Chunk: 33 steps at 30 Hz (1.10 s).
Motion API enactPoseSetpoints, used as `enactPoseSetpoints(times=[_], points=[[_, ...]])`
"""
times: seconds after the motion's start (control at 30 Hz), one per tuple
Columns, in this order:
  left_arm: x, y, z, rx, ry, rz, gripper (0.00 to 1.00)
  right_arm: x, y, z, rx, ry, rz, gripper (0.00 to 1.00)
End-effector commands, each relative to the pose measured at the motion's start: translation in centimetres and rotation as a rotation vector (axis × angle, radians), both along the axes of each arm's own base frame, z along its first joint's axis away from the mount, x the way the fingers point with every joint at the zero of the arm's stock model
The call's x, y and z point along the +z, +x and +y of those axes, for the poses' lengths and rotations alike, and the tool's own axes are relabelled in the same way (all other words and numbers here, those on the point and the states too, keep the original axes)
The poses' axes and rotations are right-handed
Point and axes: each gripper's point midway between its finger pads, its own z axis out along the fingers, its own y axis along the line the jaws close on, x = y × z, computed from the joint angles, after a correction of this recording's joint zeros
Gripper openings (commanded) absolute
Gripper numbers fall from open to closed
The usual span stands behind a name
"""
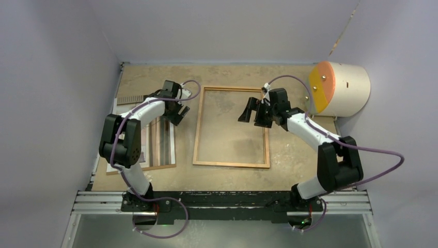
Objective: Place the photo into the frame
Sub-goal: Place the photo frame item in the photo frame, then adjust the photo frame item on the photo frame.
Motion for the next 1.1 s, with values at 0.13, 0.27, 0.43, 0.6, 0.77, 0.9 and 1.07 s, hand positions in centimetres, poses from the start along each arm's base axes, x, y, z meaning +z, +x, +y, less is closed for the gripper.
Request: enactPoseSetpoints(times=[0.13, 0.27, 0.43, 0.6, 0.77, 0.9, 1.07], points=[[-0.6, 0.0, 0.0, -0.011, 0.025, -0.010, 0.80, -1.7, 3.3, -1.4, 0.063, 0.102, 0.083, 0.99], [-1.0, 0.0, -0.4, -0.015, 0.018, -0.007, 0.80, -3.0, 3.6, -0.8, 0.076, 0.133, 0.108, 0.99], [-1.4, 0.1, -0.7, -0.015, 0.018, -0.004, 0.80, -5.2, 2.2, -0.9, 0.070, 0.120, 0.174, 0.98], [-2.1, 0.2, -1.2, -0.015, 0.026, 0.004, 0.80, -7.5, 0.6, 0.3, 0.092, 0.060, 0.225, 0.97], [-2.9, 0.4, -1.2, -0.015, 0.065, 0.009, 0.80, -7.4, -0.1, 1.4, 0.088, 0.078, 0.235, 0.96], [-3.6, 0.6, -0.9, -0.009, 0.102, 0.017, 0.79, -5.7, -0.2, 2.2, 0.102, 0.140, 0.220, 0.96], [-4.3, 0.9, -0.6, -0.004, 0.143, 0.018, 0.79, -3.5, -0.4, 3.6, 0.123, 0.258, 0.210, 0.95]])
